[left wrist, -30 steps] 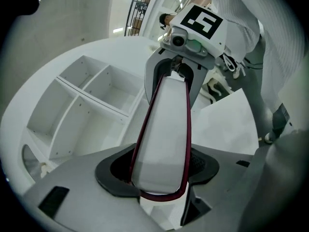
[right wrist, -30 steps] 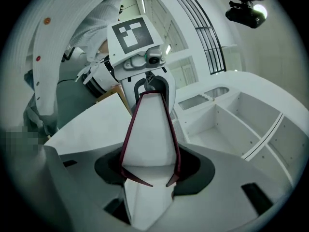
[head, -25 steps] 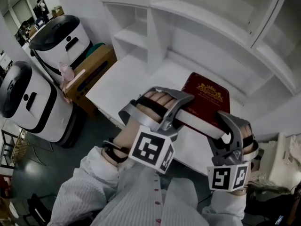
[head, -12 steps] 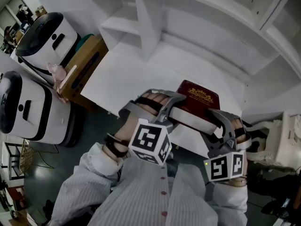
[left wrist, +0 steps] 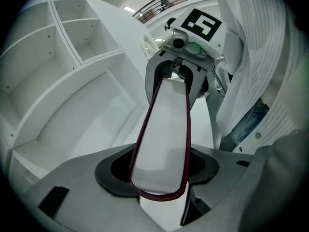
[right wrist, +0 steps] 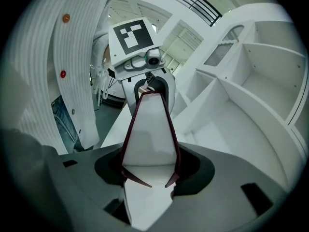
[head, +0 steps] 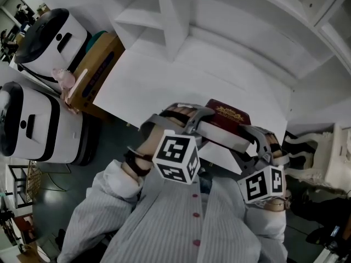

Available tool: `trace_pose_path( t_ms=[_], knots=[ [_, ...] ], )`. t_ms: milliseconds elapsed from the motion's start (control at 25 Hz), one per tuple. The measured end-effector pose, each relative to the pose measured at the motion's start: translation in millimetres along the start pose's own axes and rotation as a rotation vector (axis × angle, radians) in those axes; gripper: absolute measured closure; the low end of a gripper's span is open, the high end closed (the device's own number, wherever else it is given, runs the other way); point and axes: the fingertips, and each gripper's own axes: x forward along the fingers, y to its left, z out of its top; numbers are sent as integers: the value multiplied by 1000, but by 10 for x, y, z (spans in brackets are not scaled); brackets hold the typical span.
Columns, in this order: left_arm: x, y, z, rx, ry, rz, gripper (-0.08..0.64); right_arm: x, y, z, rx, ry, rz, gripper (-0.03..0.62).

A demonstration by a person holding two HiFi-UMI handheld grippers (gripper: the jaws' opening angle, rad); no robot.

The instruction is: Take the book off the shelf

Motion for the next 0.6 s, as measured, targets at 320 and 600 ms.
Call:
trace_pose_path(
  t_ms=[320,600],
  knots=[
    [126,-174,-113,-46,5,-63,301,118,168,-94,52,6,66,367],
    [149,-281,-177,-59,7,-95,301,165,280,-110,68,17,82,367]
  ],
)
